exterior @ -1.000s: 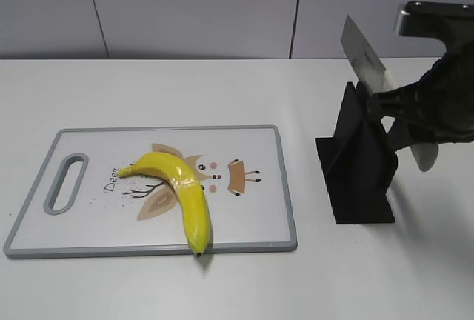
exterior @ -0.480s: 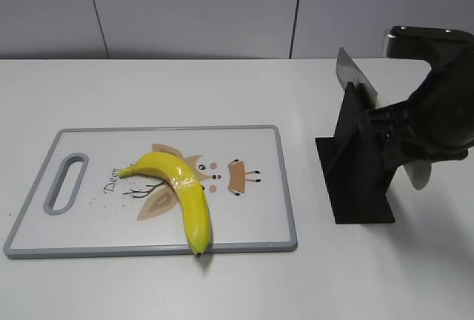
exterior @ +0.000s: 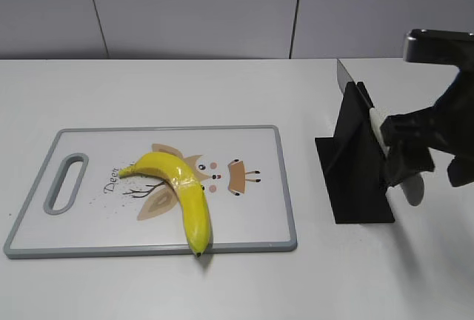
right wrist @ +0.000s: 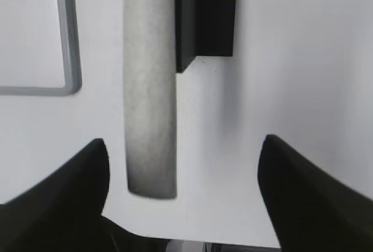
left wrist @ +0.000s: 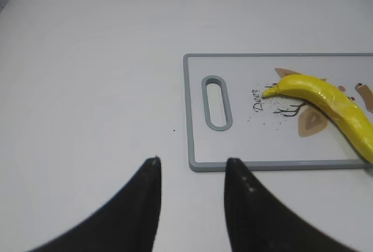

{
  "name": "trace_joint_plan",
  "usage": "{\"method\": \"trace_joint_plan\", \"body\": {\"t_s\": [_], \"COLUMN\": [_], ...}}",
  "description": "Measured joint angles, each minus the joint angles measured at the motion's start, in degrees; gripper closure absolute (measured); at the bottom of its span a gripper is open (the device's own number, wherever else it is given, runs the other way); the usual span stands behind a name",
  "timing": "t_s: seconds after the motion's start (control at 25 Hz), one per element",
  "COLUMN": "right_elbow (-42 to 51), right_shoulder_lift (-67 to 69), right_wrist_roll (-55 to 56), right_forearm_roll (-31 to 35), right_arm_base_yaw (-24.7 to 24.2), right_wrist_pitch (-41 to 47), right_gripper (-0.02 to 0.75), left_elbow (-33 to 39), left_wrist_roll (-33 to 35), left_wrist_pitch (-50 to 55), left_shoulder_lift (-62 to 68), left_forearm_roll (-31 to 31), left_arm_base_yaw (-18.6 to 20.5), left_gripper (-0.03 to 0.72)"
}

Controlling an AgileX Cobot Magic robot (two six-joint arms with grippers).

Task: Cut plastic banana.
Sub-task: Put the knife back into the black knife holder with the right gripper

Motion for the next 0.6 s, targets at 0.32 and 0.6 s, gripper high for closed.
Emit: {"method": "trace_joint_plan", "body": {"t_s": [0.32, 0.6], "right_elbow": [0.0, 0.0], "right_shoulder_lift": [-14.5, -30.7], "right_wrist_roll": [-6.7, -15.2], "right_forearm_roll": [0.0, 0.0], "right_arm_base_yaw": [0.0, 0.0], "right_wrist_pitch": [8.3, 12.4], "right_gripper": [0.147, 0.159], "left_elbow": [0.0, 0.0], "left_wrist_roll": [-0.1, -0.1], "left_wrist_pitch": [0.0, 0.0], "left_shoulder_lift": [0.0, 0.0], "left_forearm_roll": [0.0, 0.0], "left_arm_base_yaw": [0.0, 0.0], "left_gripper": [0.378, 0.437]}}
